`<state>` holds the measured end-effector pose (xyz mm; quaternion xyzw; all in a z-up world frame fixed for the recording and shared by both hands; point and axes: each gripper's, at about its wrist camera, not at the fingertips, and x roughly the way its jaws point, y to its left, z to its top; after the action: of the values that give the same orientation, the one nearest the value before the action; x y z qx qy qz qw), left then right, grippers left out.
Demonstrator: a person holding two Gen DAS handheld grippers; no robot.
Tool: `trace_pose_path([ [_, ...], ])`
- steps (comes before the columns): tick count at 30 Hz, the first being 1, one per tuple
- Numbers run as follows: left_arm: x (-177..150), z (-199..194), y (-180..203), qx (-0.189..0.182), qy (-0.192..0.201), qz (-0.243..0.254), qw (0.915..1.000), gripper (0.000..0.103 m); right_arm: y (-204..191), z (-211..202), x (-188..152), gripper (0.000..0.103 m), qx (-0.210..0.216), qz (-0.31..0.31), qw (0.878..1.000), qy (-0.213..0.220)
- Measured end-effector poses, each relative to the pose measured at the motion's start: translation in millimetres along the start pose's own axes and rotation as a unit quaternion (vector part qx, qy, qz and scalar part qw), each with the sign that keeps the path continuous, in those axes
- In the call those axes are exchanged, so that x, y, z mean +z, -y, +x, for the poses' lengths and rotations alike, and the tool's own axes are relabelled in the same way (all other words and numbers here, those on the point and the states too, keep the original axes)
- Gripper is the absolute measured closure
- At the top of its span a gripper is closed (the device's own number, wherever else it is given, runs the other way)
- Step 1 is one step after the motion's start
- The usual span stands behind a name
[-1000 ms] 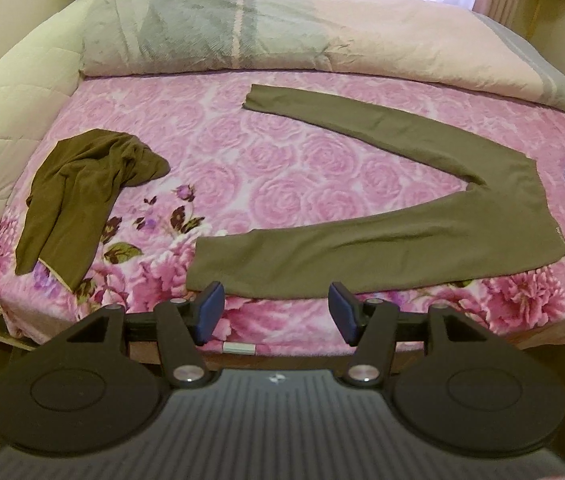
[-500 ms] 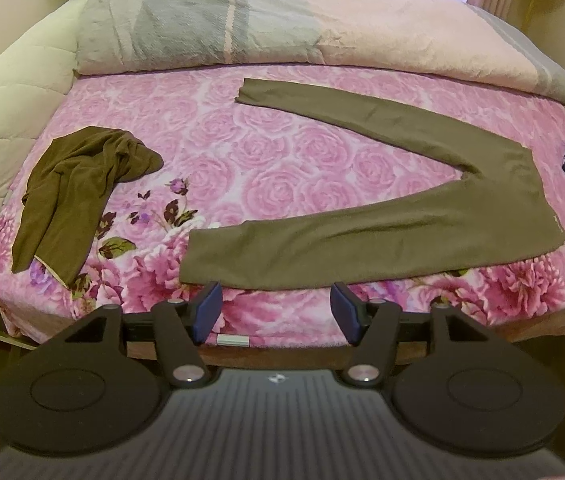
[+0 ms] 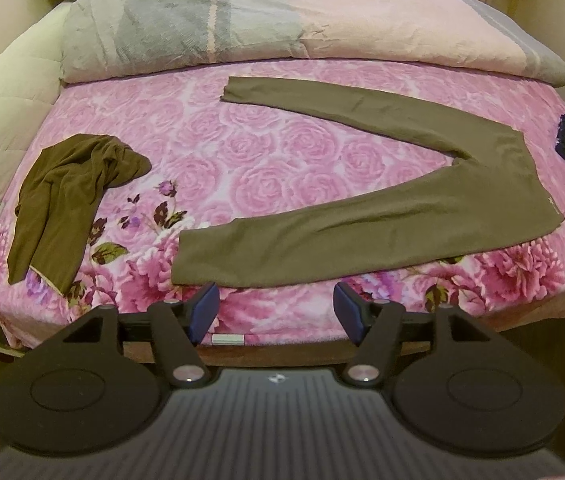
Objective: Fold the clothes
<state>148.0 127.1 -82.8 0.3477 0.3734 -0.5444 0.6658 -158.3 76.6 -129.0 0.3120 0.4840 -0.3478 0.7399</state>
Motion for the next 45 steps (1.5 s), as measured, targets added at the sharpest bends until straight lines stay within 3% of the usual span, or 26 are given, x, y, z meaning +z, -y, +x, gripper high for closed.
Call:
trace_pose_path([
  [33, 21.3, 16.7, 6.8, -0.009, 0.002, 0.024, 0.9997, 0.043, -9.2, 6.5, 20.4, 0.022, 0.003, -0.006, 1.000, 0.006],
  [45, 40.1, 40.2, 35.1, -0.023, -0.010, 0.041, 0.9989, 0.043, 8.1, 13.9, 39.4, 0.022, -0.012, 0.005, 1.000, 0.005],
])
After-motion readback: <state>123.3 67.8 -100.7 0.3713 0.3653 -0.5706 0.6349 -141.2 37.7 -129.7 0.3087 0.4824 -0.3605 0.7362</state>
